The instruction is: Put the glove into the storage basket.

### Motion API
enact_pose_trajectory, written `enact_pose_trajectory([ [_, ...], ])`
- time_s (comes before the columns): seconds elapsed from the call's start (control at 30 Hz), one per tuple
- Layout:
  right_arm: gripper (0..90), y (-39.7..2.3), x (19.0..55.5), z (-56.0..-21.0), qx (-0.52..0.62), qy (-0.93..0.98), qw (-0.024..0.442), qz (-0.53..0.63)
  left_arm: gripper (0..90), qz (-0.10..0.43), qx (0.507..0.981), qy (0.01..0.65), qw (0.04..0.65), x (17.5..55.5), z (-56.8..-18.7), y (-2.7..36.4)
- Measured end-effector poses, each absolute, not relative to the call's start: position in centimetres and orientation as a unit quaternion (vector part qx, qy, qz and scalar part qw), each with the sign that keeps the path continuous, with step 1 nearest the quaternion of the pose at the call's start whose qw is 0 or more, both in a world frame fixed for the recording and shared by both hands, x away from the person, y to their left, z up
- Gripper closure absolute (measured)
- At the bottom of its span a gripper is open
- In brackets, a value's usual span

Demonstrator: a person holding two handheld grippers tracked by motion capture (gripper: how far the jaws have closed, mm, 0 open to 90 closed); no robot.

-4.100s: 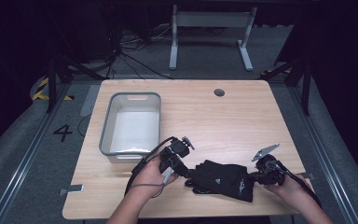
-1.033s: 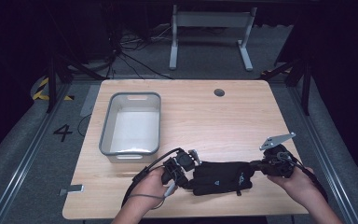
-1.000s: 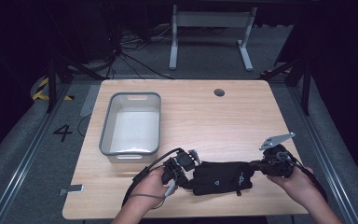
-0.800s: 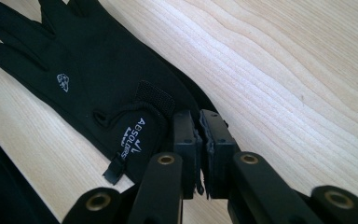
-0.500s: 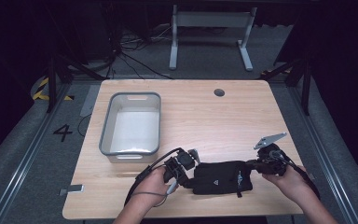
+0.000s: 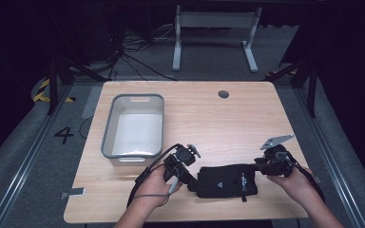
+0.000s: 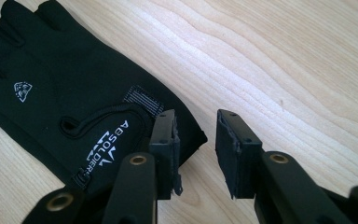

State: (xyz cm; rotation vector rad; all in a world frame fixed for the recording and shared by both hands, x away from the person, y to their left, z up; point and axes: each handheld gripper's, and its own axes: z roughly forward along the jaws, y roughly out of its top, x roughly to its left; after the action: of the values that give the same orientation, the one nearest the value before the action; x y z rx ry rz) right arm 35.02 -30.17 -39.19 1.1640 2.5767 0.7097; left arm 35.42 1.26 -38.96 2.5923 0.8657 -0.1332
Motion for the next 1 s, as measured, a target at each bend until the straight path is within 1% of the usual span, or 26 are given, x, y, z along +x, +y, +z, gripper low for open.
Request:
enact_pose_trajectory([
  [0.37, 65.0, -32.1, 34.3, -38.5, 0.42, 0.858, 0.126, 0.266, 54.3, -0.037, 0.927, 0.283, 0.244, 35.2, -37.7, -0.1],
  [0.77, 57.1, -34.0, 34.0, -38.8, 0.439, 0.845, 0.124, 0.279, 51.3, -0.044, 0.934, 0.252, 0.251, 35.6, -37.7, -1.9],
  [1.0, 56.0, -34.6, 34.1, -38.8, 0.44, 0.843, 0.13, 0.281, 47.2, -0.04, 0.939, 0.228, 0.256, 35.8, -37.8, -3.4],
])
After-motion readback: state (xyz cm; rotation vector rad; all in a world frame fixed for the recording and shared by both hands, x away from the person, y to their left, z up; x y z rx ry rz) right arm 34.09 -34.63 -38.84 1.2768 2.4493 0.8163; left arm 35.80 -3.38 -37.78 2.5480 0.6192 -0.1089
